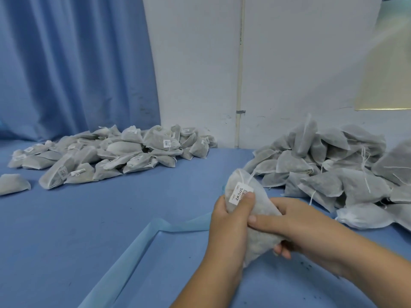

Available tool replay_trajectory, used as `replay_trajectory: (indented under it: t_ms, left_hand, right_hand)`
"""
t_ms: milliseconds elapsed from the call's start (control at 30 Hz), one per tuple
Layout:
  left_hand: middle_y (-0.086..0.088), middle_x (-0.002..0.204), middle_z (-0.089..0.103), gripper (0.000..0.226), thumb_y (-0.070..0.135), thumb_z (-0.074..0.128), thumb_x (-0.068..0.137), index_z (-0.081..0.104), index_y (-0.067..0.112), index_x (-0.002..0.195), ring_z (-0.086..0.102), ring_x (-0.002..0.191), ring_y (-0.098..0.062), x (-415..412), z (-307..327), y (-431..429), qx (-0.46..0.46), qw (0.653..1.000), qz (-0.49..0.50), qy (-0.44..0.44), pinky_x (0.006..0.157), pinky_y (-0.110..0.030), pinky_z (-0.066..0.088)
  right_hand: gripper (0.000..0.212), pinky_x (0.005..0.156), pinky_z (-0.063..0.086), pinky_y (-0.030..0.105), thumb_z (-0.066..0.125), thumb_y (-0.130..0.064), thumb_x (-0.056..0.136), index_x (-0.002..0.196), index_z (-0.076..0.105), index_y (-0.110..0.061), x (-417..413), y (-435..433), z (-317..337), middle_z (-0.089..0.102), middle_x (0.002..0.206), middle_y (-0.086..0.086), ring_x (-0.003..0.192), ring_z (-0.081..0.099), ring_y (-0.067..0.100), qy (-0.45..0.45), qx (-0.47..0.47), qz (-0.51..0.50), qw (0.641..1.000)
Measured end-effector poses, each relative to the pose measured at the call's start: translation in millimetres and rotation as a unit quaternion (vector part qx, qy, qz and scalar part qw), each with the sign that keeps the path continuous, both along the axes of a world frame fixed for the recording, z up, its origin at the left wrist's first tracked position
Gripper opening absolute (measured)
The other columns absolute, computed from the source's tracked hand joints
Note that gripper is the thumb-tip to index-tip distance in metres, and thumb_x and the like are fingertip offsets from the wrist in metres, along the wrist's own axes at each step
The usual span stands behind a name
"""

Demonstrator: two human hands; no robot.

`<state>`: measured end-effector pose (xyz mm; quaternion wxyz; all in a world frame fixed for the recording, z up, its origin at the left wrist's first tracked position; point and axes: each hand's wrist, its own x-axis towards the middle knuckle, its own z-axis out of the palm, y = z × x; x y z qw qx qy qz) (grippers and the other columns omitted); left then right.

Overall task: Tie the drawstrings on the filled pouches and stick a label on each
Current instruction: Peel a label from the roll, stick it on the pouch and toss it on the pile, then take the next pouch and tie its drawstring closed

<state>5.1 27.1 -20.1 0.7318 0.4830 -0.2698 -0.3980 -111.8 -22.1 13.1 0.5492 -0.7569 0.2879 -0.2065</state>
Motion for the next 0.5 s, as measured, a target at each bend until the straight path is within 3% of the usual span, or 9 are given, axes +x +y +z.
replay_trajectory:
  t_ms: [67,167,300,367,400,433,500]
  left_hand:
    - [-0.024,0.104,0.072,0.033,0.028,0.054,0.096,0.065,0.002,0.112,0.071,0.090,-0.036,10,5,-1,-0.019,0.992,-0.033,0.123,0.068,-0.036,0.059]
    - [-0.018,0.089,0.074,0.039,0.032,0.045,0.096,0.074,0.005,0.095,0.070,0.074,-0.028,26,8,-1,-0.061,0.963,-0.016,0.263,0.056,-0.030,0.055]
    - [-0.012,0.090,0.067,0.033,0.038,0.043,0.098,0.060,0.009,0.102,0.063,0.073,-0.025,48,3,-4,-0.063,0.938,0.115,0.320,0.058,-0.032,0.044]
    - [-0.010,0.091,0.062,0.035,0.040,0.041,0.098,0.060,0.010,0.102,0.054,0.067,-0.021,60,2,-4,-0.061,0.934,0.150,0.319,0.057,-0.030,0.036]
    - [-0.009,0.089,0.059,0.036,0.041,0.041,0.098,0.060,0.011,0.101,0.048,0.064,-0.020,64,2,-5,-0.063,0.933,0.161,0.315,0.057,-0.030,0.033]
    - [-0.009,0.088,0.056,0.036,0.041,0.041,0.098,0.061,0.011,0.100,0.044,0.062,-0.020,68,3,-6,-0.069,0.933,0.169,0.310,0.056,-0.031,0.031]
    - [-0.009,0.087,0.053,0.037,0.041,0.042,0.097,0.062,0.010,0.100,0.042,0.059,-0.020,70,5,-7,-0.083,0.937,0.170,0.294,0.055,-0.031,0.031]
  right_hand:
    - [0.031,0.046,0.037,0.024,0.078,-0.043,0.071,0.080,0.069,-0.016,11,-8,5,0.054,0.067,0.012,0.052,0.045,0.017,-0.005,0.032,0.009,0.999]
    - [0.016,0.042,0.033,0.020,0.077,-0.037,0.074,0.074,0.074,-0.021,31,-20,10,0.055,0.063,0.003,0.049,0.043,0.012,-0.017,0.081,-0.009,0.997]
    - [0.020,0.034,0.026,0.017,0.074,-0.026,0.077,0.080,0.061,-0.011,75,-35,21,0.049,0.052,0.001,0.039,0.038,0.009,0.025,0.121,-0.028,0.992]
    - [0.019,0.034,0.034,0.019,0.074,-0.020,0.080,0.079,0.059,-0.008,112,-38,37,0.053,0.054,0.004,0.040,0.044,0.011,-0.002,0.132,-0.022,0.991]
    - [0.016,0.042,0.047,0.021,0.073,-0.015,0.083,0.084,0.061,-0.005,132,-40,49,0.060,0.065,0.006,0.049,0.055,0.013,-0.068,0.155,-0.010,0.985]
    - [0.018,0.062,0.056,0.022,0.070,-0.012,0.085,0.098,0.062,-0.001,151,-43,62,0.065,0.084,0.009,0.067,0.066,0.017,-0.148,0.176,0.010,0.973]
    - [0.052,0.101,0.047,0.031,0.066,-0.009,0.089,0.134,0.043,0.001,180,-49,87,0.060,0.120,0.011,0.104,0.065,0.019,-0.265,0.190,0.016,0.945]
